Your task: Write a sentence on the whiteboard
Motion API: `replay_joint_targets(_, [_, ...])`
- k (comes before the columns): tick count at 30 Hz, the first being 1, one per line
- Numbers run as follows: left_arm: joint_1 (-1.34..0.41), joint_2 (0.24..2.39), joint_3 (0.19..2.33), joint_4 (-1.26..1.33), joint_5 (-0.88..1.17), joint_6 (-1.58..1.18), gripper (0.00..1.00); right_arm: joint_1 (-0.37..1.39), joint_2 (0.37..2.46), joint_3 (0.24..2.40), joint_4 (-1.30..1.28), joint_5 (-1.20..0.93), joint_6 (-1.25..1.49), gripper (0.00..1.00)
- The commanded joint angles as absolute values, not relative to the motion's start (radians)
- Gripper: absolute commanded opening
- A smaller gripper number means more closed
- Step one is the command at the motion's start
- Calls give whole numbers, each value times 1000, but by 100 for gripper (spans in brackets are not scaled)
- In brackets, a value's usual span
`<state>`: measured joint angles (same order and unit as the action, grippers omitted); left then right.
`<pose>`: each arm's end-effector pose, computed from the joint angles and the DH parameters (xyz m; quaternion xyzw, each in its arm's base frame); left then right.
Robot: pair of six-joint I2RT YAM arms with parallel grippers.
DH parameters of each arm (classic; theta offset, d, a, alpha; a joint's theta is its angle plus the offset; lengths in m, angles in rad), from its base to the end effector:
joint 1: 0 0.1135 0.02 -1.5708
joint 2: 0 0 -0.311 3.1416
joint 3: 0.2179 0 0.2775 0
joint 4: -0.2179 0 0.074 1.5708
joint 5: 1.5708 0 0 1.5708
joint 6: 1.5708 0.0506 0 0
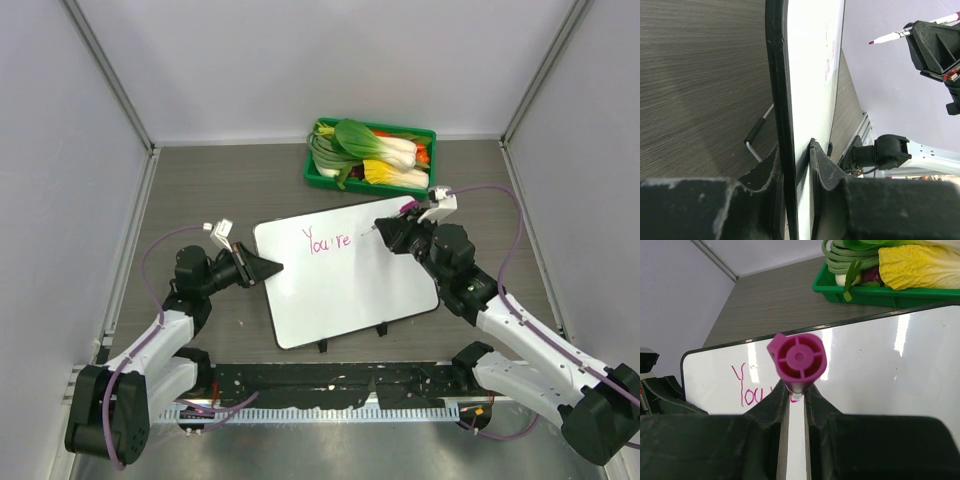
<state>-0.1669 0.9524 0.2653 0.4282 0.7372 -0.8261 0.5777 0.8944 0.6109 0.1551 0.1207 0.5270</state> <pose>0.1866 -0.0659 0.2129 -0.0313 0.7706 -0.5221 0.3642 0.1922 0.1180 0.3219 0.0208 0.7504 0.3073 0.5848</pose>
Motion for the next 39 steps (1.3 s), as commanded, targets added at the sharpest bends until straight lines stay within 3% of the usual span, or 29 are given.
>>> replay_joint_targets(1, [-164, 962, 256, 324, 586, -626, 0, 568, 848, 611, 163, 126, 537, 1])
replay_joint_targets(39, [-167, 965, 255, 325, 588, -627, 0, 522, 853, 606, 132, 92, 520, 1])
